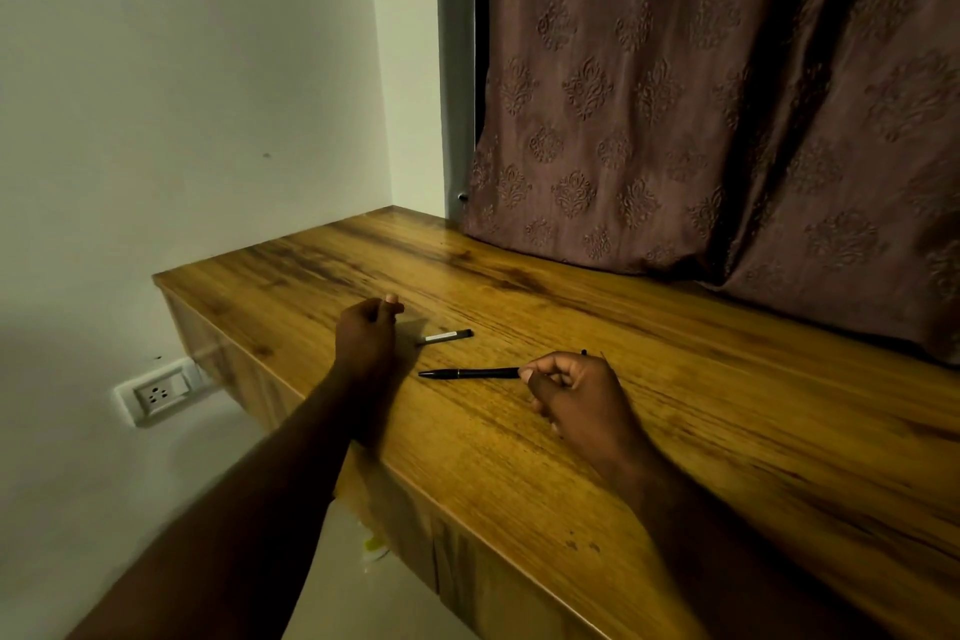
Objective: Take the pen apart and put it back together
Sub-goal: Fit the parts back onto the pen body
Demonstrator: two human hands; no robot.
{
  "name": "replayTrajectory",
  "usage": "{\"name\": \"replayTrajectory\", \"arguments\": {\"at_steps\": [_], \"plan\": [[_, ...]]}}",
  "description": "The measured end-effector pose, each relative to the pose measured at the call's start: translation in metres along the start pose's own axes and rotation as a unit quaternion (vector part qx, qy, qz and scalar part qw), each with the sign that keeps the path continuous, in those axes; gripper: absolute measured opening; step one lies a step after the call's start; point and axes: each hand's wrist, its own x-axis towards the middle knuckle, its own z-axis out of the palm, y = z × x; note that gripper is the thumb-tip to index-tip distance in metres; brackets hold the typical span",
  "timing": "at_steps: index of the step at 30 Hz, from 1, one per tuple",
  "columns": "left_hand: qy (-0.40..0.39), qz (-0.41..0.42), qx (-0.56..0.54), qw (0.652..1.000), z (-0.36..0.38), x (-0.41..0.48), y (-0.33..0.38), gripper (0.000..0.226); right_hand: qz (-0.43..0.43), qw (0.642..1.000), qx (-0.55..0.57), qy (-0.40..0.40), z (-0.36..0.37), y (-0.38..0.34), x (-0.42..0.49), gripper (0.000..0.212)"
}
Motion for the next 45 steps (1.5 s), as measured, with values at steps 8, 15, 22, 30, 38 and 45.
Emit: {"name": "replayTrajectory", "arguments": {"at_steps": [8,15,22,30,38,45], "plan": [[-0.003,-0.028,-0.003,1.000,-0.015,-0.054,0.024,0.033,0.005,0.997,0.068,0.042,-0.005,0.002,0.001,0.030],[-0.181,-0.009,0.037,0.983,-0.023,-0.104,0.031,0.035,0.014,0.963,0.090,0.254,-0.041,0.005,0.009,0.034],[-0.116,0.213,0.254,0.936,-0.004,-0.114,0.024,0.017,0.068,0.946,0.027,0.316,-0.065,0.024,0.025,0.013],[-0.162,0.258,0.372,0.877,0.028,-0.089,0.034,0.036,0.079,0.926,-0.294,0.224,-0.051,0.028,0.034,0.028],[-0.223,0.233,0.369,0.872,0.036,-0.076,0.036,0.049,0.073,0.860,-0.473,0.178,-0.042,0.027,0.039,0.036],[-0.234,0.238,0.332,0.882,0.033,-0.076,0.035,0.043,0.078,0.854,-0.481,0.180,-0.043,0.027,0.038,0.025]]}}
